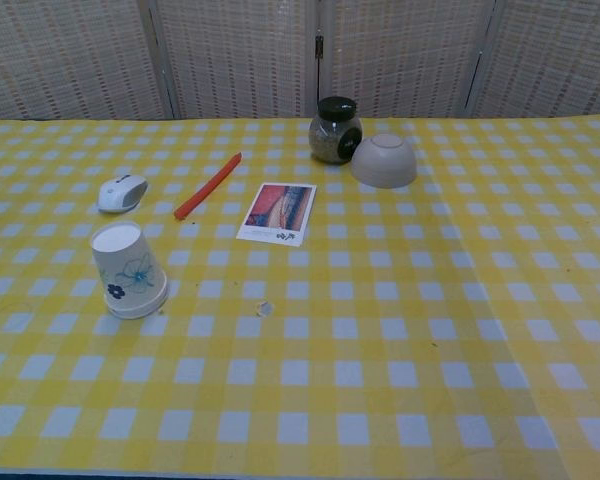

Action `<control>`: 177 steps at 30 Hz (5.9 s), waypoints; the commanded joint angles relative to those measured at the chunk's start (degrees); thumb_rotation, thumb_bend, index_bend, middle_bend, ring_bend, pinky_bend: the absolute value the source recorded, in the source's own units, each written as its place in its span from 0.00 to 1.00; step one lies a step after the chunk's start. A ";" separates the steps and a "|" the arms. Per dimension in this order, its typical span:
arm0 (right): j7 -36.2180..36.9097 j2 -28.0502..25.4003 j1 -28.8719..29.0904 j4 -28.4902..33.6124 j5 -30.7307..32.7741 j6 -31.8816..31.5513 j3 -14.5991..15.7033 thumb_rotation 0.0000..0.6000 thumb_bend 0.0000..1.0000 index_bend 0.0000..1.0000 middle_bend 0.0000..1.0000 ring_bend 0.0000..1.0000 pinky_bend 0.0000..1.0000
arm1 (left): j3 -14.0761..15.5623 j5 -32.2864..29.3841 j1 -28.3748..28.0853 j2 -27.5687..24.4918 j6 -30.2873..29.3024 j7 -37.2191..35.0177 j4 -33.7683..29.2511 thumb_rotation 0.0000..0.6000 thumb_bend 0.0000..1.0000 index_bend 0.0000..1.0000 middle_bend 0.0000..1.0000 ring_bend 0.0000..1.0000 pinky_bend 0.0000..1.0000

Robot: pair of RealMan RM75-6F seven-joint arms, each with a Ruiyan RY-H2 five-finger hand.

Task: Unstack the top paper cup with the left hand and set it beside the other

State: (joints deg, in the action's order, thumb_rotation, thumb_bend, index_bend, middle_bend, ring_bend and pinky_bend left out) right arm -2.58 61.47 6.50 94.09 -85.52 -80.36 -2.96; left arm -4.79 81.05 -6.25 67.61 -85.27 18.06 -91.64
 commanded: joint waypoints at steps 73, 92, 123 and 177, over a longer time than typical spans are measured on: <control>0.88 -2.78 -1.44 0.45 0.93 -4.46 -2.03 1.00 0.34 0.00 0.00 0.08 0.00 | 0.22 -5.15 -34.97 0.30 42.77 -11.61 -2.47 1.00 0.40 0.25 0.04 0.03 0.00; 1.52 -2.55 -1.85 0.04 0.96 -4.57 -1.80 1.00 0.34 0.00 0.00 0.08 0.00 | 1.05 -4.75 -35.00 1.77 40.75 -13.68 -0.44 1.00 0.40 0.29 0.07 0.05 0.01; 1.64 -2.73 -2.18 0.23 1.13 -4.54 -1.77 1.00 0.34 0.00 0.00 0.08 0.00 | 1.43 -4.32 -34.75 1.38 37.97 -13.90 -1.07 1.00 0.44 0.38 0.13 0.08 0.04; 3.09 -2.51 -2.42 -0.69 1.32 -4.29 -1.86 1.00 0.34 0.00 0.00 0.08 0.00 | -1.40 -8.34 -28.58 -12.90 28.71 -11.96 -8.78 1.00 0.44 0.40 0.16 0.11 0.05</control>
State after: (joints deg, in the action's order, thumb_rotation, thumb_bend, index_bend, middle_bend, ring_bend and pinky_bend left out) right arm 0.51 58.95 4.07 93.40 -84.19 -84.66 -4.82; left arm -6.61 72.94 -35.03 54.56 -56.80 5.41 -100.90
